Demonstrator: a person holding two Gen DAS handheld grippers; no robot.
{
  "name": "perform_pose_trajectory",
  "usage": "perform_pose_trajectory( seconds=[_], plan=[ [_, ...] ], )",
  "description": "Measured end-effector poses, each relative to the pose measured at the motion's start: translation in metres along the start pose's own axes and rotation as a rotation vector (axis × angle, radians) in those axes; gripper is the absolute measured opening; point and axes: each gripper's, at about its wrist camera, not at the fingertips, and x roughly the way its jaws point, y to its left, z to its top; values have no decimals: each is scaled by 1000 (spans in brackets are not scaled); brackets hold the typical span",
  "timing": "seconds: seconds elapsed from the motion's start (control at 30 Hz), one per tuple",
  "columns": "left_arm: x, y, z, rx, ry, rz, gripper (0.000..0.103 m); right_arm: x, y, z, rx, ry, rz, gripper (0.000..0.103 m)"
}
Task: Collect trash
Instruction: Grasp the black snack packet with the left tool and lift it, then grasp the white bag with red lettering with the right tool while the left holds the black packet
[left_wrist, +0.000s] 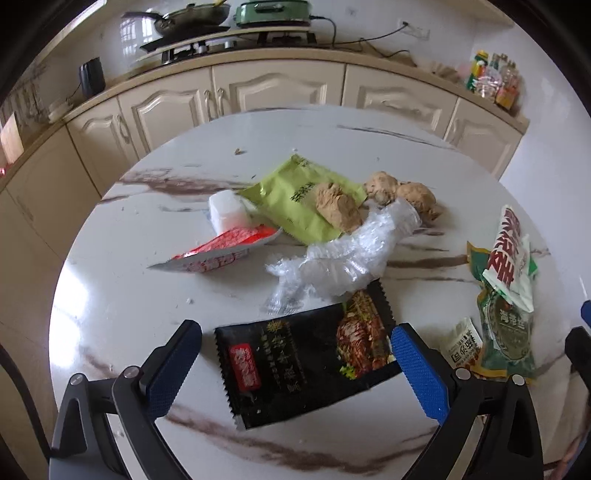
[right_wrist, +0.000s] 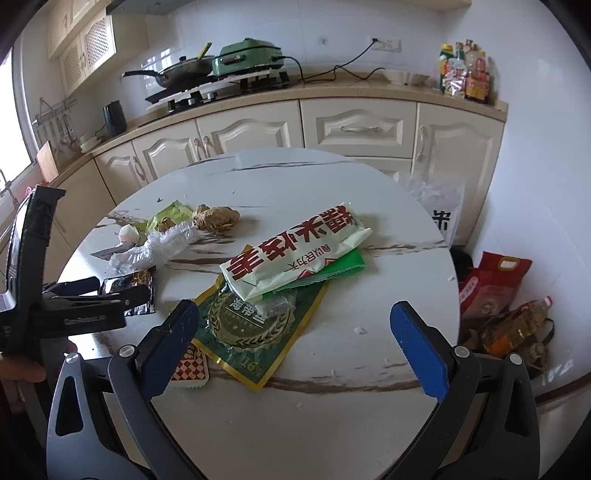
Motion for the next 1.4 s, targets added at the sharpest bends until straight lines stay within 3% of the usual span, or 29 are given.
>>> perform_pose_trajectory(
  seconds=[0.23, 0.3, 0.33, 0.5, 0.57, 0.77, 0.97, 1.13, 1.4],
  plan=[
    [2, -2, -1, 52, -50, -31, 82, 8, 2, -2, -3, 19, 4, 103],
    [2, 1, -4, 53, -58, -21, 72, 8, 1, -3, 0, 21, 4, 103],
    [0, 3, -6, 52, -63, -27, 62, 8, 1, -3, 1, 22, 3, 103],
    [-20, 1, -20, 67, -75, -22, 51, 7, 2, -2, 3, 20, 3, 103],
    [-26, 4, -25, 69, -81, -47, 35, 7, 2, -3, 7, 16, 2, 103],
    [-41, 8, -37, 77, -121, -88, 10, 4, 9, -5, -3, 18, 11, 103],
    [-58, 13, -57, 21, -115, -186, 4, 1, 19, -12, -19, 28, 18, 103],
    [-83, 13, -69, 2, -159, -224, 4, 1, 22, -16, -22, 35, 28, 103],
    [-114, 17, -74, 1, -211, -253, 4, 20, -4, -7, 107, 48, 10, 103]
  ],
)
